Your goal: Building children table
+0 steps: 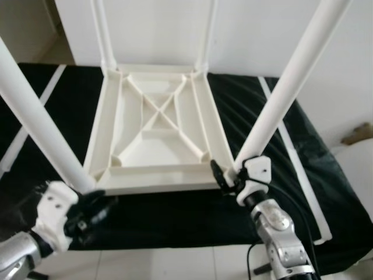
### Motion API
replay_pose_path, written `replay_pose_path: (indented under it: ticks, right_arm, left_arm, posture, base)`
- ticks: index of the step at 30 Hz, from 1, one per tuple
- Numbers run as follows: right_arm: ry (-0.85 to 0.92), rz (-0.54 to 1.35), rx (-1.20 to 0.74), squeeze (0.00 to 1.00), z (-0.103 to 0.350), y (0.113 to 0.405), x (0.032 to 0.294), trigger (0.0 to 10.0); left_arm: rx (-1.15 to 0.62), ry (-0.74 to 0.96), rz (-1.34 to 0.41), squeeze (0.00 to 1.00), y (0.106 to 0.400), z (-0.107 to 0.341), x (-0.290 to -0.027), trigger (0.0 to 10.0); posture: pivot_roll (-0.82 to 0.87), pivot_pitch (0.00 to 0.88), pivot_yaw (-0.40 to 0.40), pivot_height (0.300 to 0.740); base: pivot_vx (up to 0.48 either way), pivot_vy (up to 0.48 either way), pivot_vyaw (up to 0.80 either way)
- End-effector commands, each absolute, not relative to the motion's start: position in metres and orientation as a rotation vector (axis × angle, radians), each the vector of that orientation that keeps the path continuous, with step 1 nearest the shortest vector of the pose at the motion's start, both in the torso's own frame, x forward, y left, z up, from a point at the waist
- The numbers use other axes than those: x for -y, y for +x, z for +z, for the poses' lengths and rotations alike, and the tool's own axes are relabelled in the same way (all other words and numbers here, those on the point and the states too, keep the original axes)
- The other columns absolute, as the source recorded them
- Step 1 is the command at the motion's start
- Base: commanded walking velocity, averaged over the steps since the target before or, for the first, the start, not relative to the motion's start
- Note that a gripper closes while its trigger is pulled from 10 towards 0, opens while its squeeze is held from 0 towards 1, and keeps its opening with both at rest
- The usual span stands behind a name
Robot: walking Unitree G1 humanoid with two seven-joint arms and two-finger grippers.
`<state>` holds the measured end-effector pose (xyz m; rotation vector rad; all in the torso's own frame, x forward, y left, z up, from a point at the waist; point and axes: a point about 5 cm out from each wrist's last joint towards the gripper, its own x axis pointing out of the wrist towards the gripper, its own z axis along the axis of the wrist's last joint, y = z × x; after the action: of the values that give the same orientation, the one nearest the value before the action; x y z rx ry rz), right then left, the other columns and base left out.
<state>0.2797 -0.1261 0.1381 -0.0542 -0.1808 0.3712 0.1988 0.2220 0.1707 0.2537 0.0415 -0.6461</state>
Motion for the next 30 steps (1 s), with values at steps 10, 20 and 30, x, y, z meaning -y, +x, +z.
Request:
replay_pose_path:
  ticks: [10, 20, 30]
  right_arm:
    - [-0.043, 0.396, 0.186, 0.00, 0.137, 0.281, 0.118, 10.0]
    - [-0.032, 0.370, 0.209, 0.00, 0.141, 0.282, 0.115, 10.0]
    - [-0.031, 0.361, 0.212, 0.00, 0.142, 0.283, 0.113, 10.0]
  left_arm:
    - [0.073, 0.129, -0.668, 0.00, 0.227, 0.162, -0.131, 10.0]
    - [0.083, 0.088, -0.308, 0.00, 0.270, 0.162, -0.126, 10.0]
    - [0.019, 0.158, 0.009, 0.00, 0.280, 0.145, -0.139, 10.0]
  posture:
    - [-0.02, 0.106, -0.036, 0.740]
    - [-0.05, 0.108, -0.016, 0.740]
    - [-0.05, 0.118, -0.015, 0.740]
  base:
    - [0.000, 0.000, 0.00]
    - [0.000, 0.000, 0.00]
    - [0.000, 0.000, 0.00]
